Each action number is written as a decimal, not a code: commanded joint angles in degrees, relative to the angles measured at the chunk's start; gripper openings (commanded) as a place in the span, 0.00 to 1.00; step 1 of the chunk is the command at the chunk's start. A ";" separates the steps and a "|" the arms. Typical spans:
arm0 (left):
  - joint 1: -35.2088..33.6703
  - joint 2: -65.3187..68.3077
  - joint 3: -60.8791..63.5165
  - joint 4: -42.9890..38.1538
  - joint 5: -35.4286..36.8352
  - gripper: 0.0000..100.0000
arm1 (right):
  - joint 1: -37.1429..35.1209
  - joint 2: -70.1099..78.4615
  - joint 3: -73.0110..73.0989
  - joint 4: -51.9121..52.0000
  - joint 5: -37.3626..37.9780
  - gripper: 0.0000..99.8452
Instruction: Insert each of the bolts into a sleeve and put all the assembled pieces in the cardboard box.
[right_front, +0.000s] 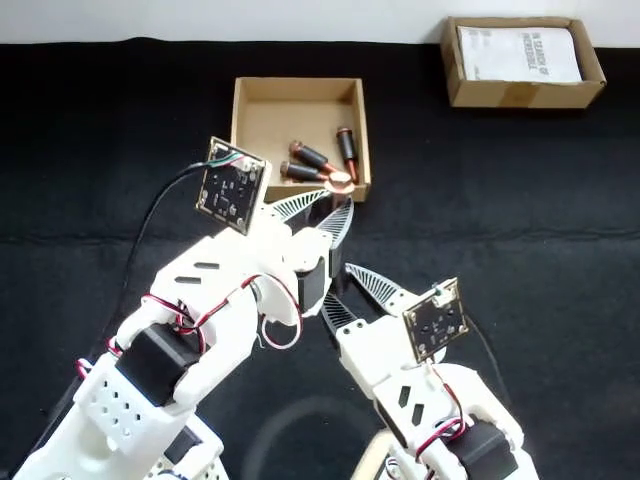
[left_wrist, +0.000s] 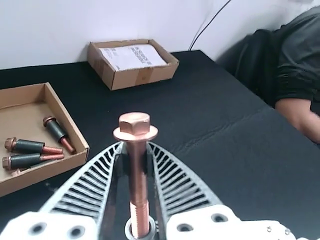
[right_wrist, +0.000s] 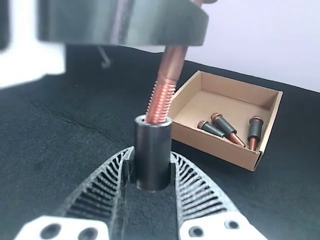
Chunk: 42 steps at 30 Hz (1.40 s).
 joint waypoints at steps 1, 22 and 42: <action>-0.40 -0.31 -0.13 -0.44 0.26 0.01 | 0.57 -0.31 -0.84 -1.45 0.44 0.01; -0.04 -9.71 6.90 8.44 0.26 0.22 | 3.30 -0.04 -0.84 -5.67 3.52 0.01; -10.07 -20.79 -25.10 58.20 -15.56 0.01 | 7.34 32.31 -17.45 -24.04 5.71 0.01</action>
